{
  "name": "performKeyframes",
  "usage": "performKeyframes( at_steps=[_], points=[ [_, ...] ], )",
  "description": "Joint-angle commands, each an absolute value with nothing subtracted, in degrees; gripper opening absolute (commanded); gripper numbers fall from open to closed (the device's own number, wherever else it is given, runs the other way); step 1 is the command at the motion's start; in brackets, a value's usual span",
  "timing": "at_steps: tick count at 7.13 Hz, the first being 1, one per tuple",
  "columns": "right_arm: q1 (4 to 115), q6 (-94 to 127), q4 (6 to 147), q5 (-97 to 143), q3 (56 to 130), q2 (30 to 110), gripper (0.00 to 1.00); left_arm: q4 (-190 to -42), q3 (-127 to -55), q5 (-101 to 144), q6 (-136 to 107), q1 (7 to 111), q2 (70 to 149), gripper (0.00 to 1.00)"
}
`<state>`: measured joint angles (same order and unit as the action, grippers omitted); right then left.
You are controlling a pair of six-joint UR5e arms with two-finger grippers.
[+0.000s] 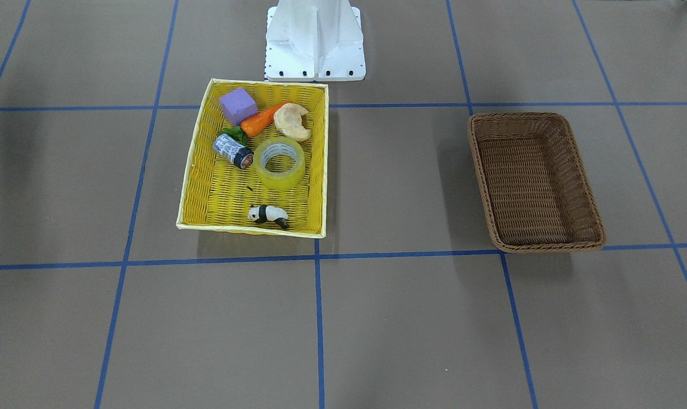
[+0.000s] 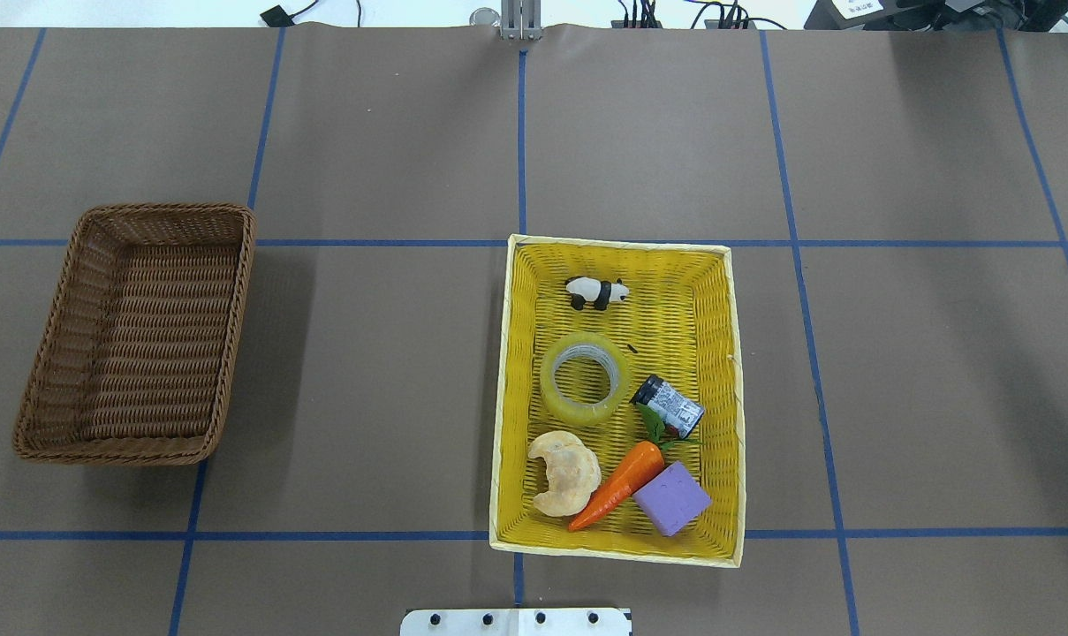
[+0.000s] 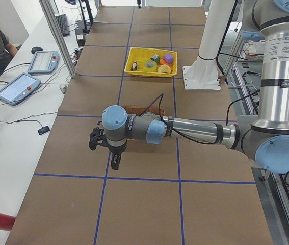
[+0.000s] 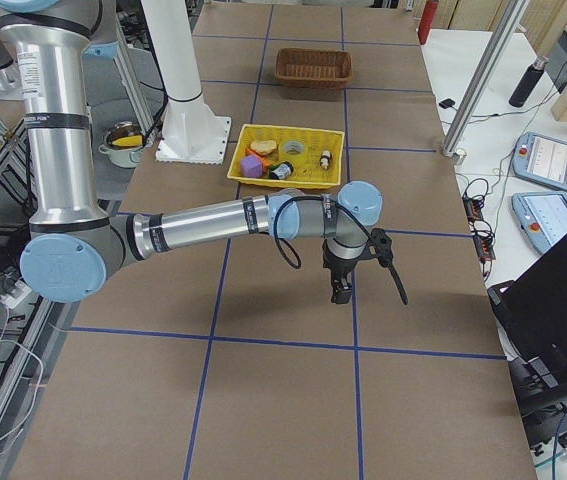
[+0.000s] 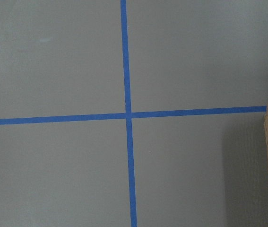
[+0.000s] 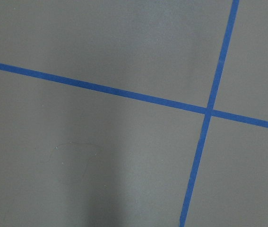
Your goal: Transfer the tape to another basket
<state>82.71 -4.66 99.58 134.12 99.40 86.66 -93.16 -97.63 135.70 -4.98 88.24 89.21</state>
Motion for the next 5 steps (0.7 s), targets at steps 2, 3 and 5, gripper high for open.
performKeyframes(
  at_steps=[2,3,5],
  points=[
    [82.7,-4.7,99.6,134.1,99.4,86.7,1.00,-93.7,-97.8,135.7,-4.7,88.2,89.1,0.98],
    [82.7,-4.7,99.6,134.1,99.4,86.7,1.00,-93.7,-97.8,135.7,-4.7,88.2,89.1,0.98],
    [82.7,-4.7,99.6,134.1,99.4,86.7,1.00,-93.7,-97.8,135.7,-5.2,88.2,89.1,0.98]
  ],
)
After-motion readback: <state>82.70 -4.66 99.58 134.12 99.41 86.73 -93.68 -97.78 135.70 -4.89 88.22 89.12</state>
